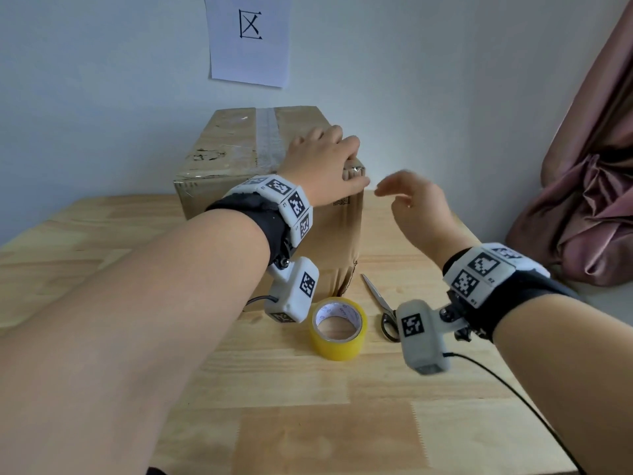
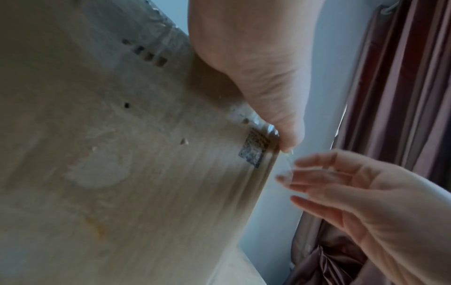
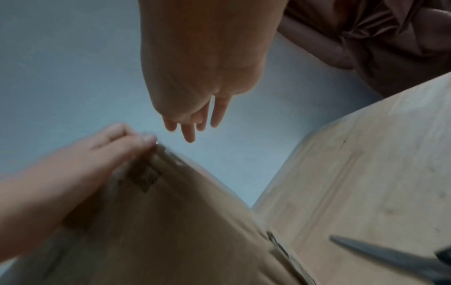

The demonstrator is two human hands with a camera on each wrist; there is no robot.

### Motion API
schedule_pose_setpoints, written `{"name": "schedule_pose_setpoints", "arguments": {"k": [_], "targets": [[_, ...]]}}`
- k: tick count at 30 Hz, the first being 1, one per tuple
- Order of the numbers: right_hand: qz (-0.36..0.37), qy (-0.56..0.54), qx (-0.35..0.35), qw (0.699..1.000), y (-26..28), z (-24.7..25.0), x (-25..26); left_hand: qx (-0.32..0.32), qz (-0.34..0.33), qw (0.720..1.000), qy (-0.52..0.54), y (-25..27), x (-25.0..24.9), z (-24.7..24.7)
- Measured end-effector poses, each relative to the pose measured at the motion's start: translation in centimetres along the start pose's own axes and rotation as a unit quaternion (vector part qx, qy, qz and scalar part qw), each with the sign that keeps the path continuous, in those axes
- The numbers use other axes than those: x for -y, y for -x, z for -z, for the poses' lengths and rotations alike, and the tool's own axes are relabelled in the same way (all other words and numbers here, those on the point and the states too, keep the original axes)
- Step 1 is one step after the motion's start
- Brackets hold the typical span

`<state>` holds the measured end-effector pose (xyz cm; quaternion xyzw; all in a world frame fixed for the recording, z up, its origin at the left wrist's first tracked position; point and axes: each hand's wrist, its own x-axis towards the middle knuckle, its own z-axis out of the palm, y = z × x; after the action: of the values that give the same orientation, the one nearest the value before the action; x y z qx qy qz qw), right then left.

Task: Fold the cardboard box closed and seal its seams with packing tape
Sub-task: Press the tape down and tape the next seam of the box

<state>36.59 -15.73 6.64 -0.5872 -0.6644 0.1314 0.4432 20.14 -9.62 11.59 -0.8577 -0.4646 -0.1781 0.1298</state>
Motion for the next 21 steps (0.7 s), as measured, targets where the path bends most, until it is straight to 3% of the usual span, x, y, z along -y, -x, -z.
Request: {"name": "schedule_pose_setpoints", "arguments": {"k": [2,4,6,8,13,21], "targets": [[0.030,0.005,0.014,0.999,-1.4,1.1,0.4,0.002,-0.015,1.000,0.023,0.3,0.6,0.3],[0.098,0.098,0.066,0.988,-2.6,1.5,1.2,0.017,-0.027,0.998,0.062,0.6,1.4,1.0],[0.150,0.213,0.117,0.958,-3.7,1.5,1.9,0.038,-0.034,0.994,0.093,1.0,2.1,1.6],[0.197,0.273,0.126,0.933,-4.5,1.6,2.3,0.049,-0.030,0.992,0.115,1.4,2.5,1.8],[0.297,0.296,0.112,0.901,-5.0,1.9,2.4,0.043,-0.013,0.989,0.142,1.7,2.3,1.8],[0.352,0.280,0.091,0.888,-5.3,1.4,2.1,0.034,-0.011,0.989,0.142,1.8,2.3,1.7]]}}
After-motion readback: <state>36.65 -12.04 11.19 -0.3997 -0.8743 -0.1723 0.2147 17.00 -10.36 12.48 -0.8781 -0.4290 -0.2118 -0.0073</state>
